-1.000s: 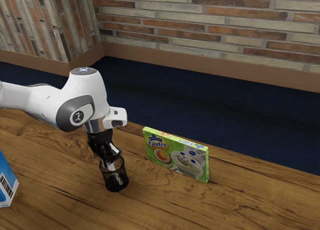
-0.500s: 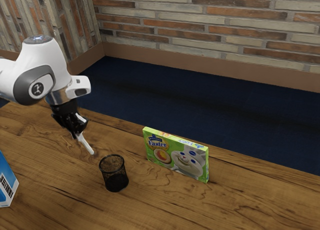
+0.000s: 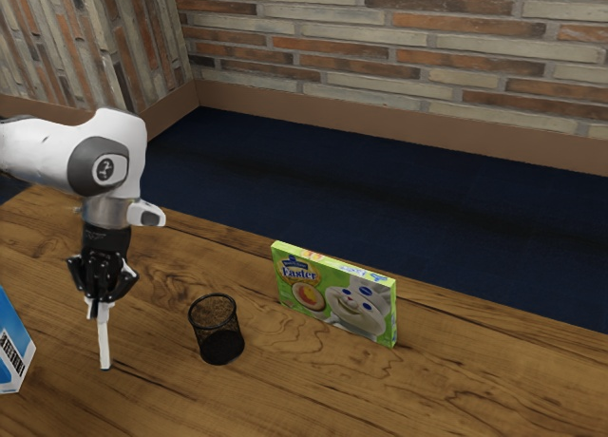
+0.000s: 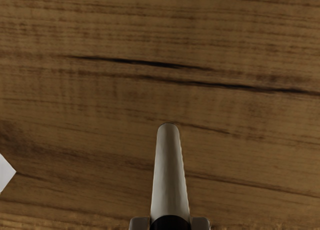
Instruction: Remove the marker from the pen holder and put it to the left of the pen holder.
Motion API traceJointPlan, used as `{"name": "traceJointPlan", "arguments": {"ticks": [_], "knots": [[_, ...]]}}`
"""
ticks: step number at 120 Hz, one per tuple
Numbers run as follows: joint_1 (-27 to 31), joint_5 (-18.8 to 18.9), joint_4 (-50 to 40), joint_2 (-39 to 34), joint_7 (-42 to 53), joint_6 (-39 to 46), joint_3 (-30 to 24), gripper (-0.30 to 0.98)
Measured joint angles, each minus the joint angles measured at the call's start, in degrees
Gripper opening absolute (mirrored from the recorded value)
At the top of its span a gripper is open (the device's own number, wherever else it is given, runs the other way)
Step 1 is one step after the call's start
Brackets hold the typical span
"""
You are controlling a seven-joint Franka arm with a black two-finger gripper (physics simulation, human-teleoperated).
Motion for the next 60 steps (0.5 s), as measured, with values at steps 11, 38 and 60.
{"name": "traceJointPlan", "arguments": {"ticks": [11,38,60], "knots": [[-0.06,-0.25,2.38,3.32,0.0,-3.31,0.05,0.0],[-0.78,-1.06,3.33,4.28,0.12,-7.18,0.75,0.42],[-4.04,1.62,11.61,-1.82,2.62,4.84,0.8,0.57]]}}
